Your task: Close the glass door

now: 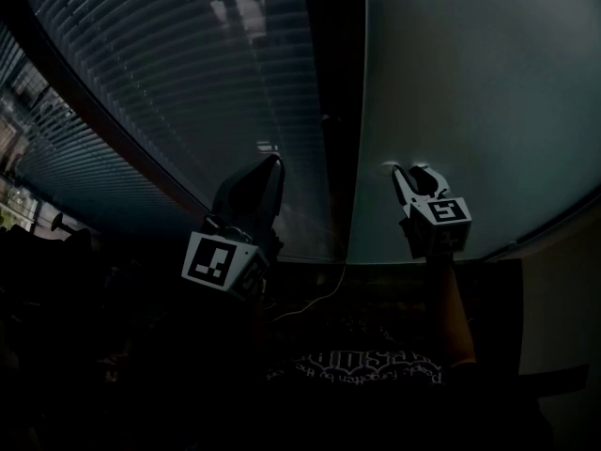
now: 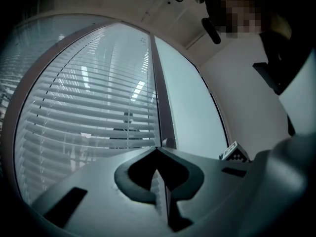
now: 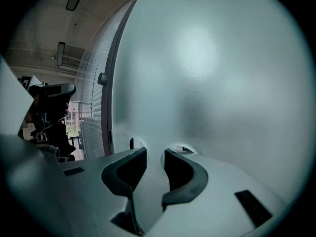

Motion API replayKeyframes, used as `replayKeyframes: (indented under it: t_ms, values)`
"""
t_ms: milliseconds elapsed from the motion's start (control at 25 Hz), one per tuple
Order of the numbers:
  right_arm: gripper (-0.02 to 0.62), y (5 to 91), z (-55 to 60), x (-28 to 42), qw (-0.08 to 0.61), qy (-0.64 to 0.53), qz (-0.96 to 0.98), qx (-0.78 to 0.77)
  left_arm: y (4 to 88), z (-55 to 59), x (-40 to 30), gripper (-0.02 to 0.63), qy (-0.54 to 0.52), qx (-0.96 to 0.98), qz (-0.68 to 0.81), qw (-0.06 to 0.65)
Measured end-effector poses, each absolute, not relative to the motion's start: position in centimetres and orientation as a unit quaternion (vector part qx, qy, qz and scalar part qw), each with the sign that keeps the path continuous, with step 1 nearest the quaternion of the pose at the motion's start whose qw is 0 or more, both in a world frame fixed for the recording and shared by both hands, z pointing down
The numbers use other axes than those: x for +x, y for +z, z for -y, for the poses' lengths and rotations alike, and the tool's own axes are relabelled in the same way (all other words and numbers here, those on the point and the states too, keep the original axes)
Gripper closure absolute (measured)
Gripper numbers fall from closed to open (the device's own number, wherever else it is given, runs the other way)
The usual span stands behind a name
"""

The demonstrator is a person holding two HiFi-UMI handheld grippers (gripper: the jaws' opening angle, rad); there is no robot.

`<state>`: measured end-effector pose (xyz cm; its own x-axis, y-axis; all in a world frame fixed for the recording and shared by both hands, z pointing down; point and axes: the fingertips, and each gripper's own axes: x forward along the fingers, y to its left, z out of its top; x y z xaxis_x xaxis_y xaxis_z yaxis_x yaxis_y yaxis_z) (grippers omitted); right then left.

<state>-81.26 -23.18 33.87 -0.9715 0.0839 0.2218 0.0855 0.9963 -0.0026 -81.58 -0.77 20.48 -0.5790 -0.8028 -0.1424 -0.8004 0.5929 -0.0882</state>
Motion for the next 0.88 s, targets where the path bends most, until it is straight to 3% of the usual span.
replayKeyframes:
  t_ms: [880]
  values:
    - [0.483, 34.0, 24.4, -83.1, 0.108, -0.003, 0.994, -0.026, 20.7, -0.4, -83.0, 0.604, -0.017, -0.436, -0.896, 0.081]
